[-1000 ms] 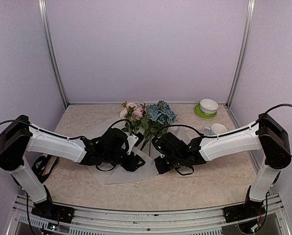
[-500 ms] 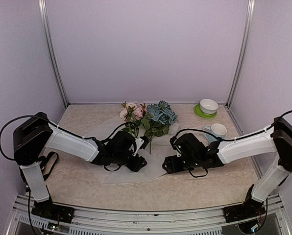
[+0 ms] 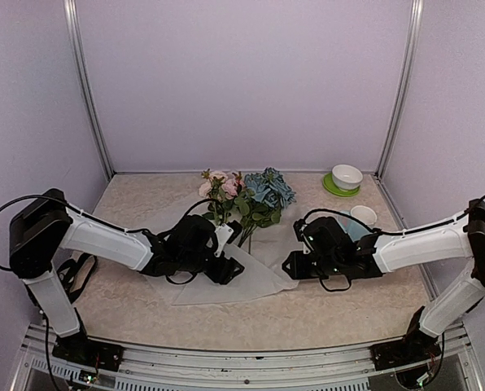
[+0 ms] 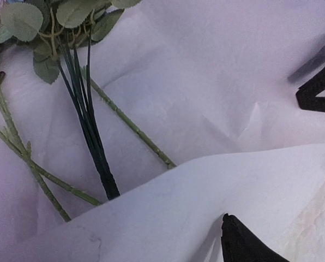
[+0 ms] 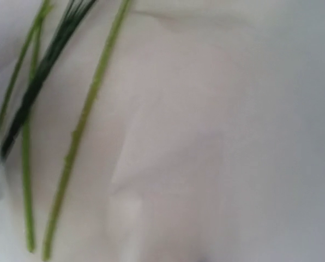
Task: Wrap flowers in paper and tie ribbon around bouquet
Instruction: Press the fold line of the 1/4-folded wrapping paper.
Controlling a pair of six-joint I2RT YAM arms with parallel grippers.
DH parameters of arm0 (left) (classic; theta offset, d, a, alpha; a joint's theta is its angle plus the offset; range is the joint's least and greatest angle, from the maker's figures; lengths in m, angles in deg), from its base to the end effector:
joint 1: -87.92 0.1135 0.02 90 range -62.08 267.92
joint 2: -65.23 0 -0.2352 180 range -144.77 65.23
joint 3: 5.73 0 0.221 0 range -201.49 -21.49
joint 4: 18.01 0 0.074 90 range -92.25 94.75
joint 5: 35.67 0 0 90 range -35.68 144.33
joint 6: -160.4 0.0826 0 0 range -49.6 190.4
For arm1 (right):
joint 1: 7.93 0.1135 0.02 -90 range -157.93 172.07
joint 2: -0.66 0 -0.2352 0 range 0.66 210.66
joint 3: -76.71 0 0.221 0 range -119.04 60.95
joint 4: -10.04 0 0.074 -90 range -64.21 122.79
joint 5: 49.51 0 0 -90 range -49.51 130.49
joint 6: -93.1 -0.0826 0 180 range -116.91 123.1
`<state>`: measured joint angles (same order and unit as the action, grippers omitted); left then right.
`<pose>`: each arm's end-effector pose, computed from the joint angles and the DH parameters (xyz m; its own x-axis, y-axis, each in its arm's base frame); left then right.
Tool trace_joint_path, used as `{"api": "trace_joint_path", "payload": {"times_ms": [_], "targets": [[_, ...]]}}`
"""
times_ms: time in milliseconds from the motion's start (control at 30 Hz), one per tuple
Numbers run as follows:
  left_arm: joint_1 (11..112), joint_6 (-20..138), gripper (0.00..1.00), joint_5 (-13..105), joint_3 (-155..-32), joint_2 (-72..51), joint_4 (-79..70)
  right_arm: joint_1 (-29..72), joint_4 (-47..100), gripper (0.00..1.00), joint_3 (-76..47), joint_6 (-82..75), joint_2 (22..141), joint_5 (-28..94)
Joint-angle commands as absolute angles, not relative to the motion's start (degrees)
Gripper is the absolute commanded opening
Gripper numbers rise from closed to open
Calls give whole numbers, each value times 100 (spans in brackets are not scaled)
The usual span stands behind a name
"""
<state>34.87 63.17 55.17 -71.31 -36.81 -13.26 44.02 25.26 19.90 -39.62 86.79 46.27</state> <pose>0.2201 -0.2907 0.1090 -0.4926 0.4456 -0.7475 0.7363 0.6713 -0.0851 0.1965 0.2375 0.1304 -0.8191 0.0486 -0.5716 -0.2498 0.8668 0.4317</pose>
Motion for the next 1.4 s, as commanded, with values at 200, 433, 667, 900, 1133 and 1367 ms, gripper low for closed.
{"api": "trace_joint_path", "payload": {"times_ms": [200, 433, 667, 900, 1133, 1367], "targets": [[4068, 6005, 80, 4755, -6429, -2509, -1844, 4348, 2719, 10, 2110, -4061, 8650, 4853], [4061, 6042, 84, 5317, -6134, -2241, -1490, 4347, 2775, 9, 2040, -3931, 8673, 4857], [4161, 5984, 77, 4191, -5704, -2118, -1853, 4348, 2754, 8, 1985, -3836, 8696, 4808], [4313, 5926, 10, 3674, -5959, -2596, -1859, 4349, 2905, 9, 1955, -3784, 8640, 4912], [4406, 6395, 0, 3786, -6876, -2992, -1422, 4345, 3428, 9, 1793, -3768, 8763, 5131], [4399, 6926, 0, 3928, -7631, -4066, -771, 4343, 3599, 20, 1939, -3875, 8506, 5070]]}}
